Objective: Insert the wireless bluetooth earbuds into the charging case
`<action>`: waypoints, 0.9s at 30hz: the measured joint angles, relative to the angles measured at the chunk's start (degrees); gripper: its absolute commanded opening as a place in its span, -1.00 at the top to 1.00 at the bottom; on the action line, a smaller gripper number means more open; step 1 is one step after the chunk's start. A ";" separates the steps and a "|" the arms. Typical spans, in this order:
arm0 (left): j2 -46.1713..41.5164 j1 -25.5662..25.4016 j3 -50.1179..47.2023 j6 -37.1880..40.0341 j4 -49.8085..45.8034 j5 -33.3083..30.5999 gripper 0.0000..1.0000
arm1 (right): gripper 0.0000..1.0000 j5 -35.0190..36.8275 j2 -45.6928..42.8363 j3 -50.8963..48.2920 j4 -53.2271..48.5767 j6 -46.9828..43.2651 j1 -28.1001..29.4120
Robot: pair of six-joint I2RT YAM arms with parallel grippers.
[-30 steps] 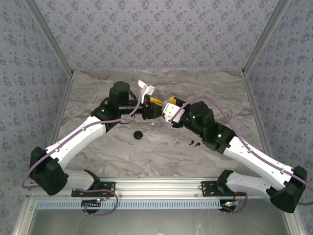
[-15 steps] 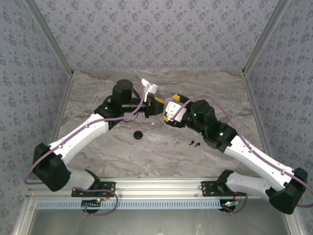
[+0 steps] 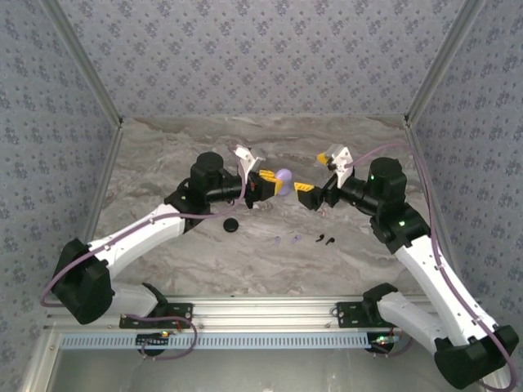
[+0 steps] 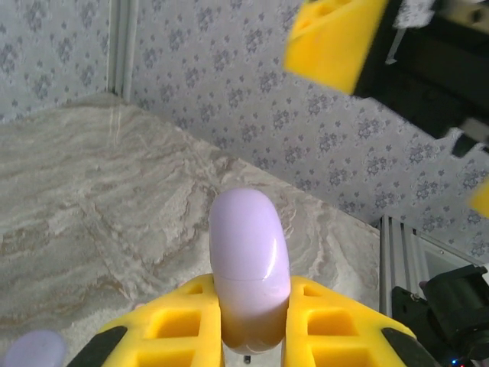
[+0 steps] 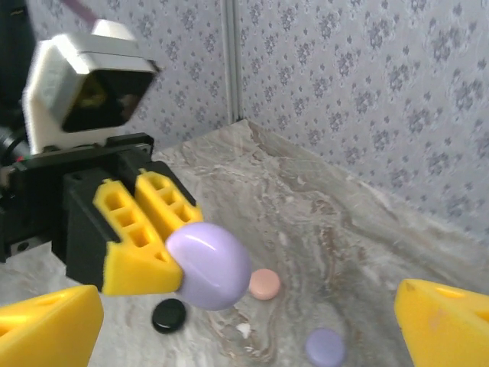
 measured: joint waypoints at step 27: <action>-0.74 -1.27 -0.48 3.80 4.81 -1.66 1.00 | -0.89 -6.21 12.83 4.42 3.72 12.22 -2.99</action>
